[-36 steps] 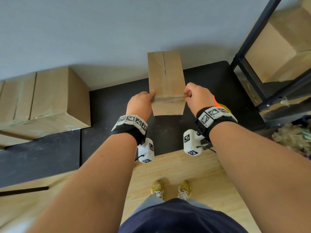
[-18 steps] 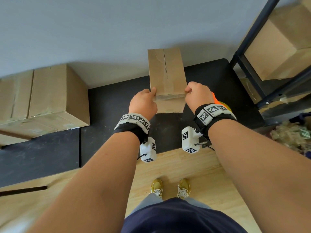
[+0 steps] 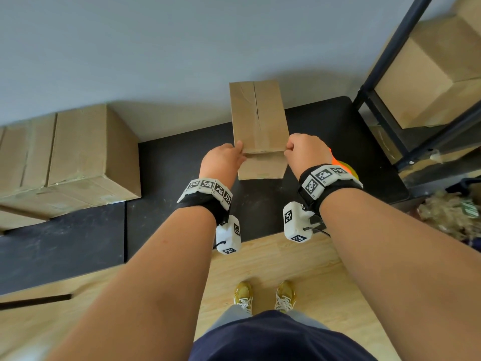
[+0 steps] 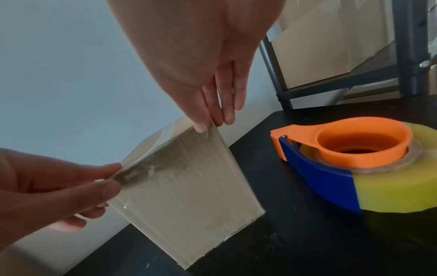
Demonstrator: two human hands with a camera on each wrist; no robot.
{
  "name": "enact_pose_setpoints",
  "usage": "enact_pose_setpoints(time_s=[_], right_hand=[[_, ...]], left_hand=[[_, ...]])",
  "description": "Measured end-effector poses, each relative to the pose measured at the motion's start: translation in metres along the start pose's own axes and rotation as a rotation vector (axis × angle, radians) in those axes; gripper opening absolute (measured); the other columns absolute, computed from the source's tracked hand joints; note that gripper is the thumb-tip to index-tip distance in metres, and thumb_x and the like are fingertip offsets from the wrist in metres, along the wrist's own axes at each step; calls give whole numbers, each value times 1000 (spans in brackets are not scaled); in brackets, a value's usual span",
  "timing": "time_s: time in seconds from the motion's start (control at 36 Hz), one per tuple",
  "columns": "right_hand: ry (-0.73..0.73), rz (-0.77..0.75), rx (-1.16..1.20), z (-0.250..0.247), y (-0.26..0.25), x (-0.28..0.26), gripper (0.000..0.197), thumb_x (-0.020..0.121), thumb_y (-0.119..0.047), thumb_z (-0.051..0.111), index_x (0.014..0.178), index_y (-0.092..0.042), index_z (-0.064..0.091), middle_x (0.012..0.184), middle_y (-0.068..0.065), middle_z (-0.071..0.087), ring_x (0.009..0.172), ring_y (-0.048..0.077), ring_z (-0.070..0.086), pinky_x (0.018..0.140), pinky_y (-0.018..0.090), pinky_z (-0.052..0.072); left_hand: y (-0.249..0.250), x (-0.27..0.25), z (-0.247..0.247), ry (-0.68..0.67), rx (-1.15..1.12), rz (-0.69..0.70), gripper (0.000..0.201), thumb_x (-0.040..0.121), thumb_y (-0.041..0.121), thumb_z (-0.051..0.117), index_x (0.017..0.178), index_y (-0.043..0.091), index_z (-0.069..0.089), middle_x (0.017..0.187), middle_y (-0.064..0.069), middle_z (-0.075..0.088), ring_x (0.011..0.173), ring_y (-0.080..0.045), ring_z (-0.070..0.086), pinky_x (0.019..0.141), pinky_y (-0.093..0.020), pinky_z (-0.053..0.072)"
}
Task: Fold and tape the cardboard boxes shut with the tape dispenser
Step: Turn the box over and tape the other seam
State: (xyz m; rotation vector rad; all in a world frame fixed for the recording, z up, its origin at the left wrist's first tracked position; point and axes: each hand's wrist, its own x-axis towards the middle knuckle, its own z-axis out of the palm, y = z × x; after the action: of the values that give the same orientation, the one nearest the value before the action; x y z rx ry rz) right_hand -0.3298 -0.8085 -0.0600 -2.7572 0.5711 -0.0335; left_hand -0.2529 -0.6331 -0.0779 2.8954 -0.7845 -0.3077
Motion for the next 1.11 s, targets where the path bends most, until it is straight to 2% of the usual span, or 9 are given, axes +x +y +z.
enact_pose_setpoints(time_s=[0.19,0.36,0.47,0.58,0.64,0.69,0.97,1.03,1.11], right_hand=[[22,-30,-77,9,3,8,10,98,-15,51,99,-10,60,89,6,61,77,22,58,63,31,40],[50,-33,-78,16,4,11,8,97,-15,54,99,-9,59,90,7,60,75,21,57,63,31,42],[55,-23,-51,18,2,11,11,94,-14,55,102,-8,59,95,9,61,83,24,60,75,38,54],[64,16,-46,20,-10,12,38,86,-39,66,106,-8,54,101,9,59,93,25,59,82,37,51],[75,44,-87,22,-16,12,63,79,-60,66,111,-8,53,105,9,59,99,26,59,86,37,50],[88,49,-136,25,-19,14,73,76,-69,64,112,-7,52,106,10,60,101,27,59,87,38,49],[8,60,-177,16,-23,22,68,77,-61,70,114,-6,52,108,11,61,102,27,60,86,37,48],[-30,60,-154,14,-20,20,60,81,-51,72,116,-7,52,110,11,60,103,27,60,86,38,49],[-63,19,-164,9,-16,15,28,93,-20,63,114,-5,53,110,13,61,100,28,61,85,38,52]], left_hand=[[5,2,7,57,55,-18,27,103,26,38,125,12,45,90,-4,50,75,-22,49,64,-35,44],[8,7,10,78,85,-18,29,103,24,39,128,10,43,94,-6,52,74,-21,42,61,-34,36],[9,5,15,90,80,-22,28,101,20,42,127,10,43,85,-2,42,72,-21,40,59,-33,31],[9,2,18,100,64,-47,34,95,13,50,129,9,43,84,-2,42,76,-21,40,59,-33,29],[10,0,18,93,67,-40,41,94,12,52,134,9,40,92,-6,51,83,-24,48,60,-33,30],[10,0,18,90,75,-32,46,94,13,53,137,10,37,100,-8,55,90,-26,52,61,-33,31],[8,0,19,97,34,-41,55,93,10,52,143,13,31,104,-6,54,84,-21,44,64,-31,32],[8,-1,19,90,33,-37,56,93,9,51,145,13,29,106,-6,54,89,-22,49,65,-31,32],[11,-2,19,93,32,-54,56,91,4,51,143,12,32,102,-6,53,85,-23,48,65,-31,34]])
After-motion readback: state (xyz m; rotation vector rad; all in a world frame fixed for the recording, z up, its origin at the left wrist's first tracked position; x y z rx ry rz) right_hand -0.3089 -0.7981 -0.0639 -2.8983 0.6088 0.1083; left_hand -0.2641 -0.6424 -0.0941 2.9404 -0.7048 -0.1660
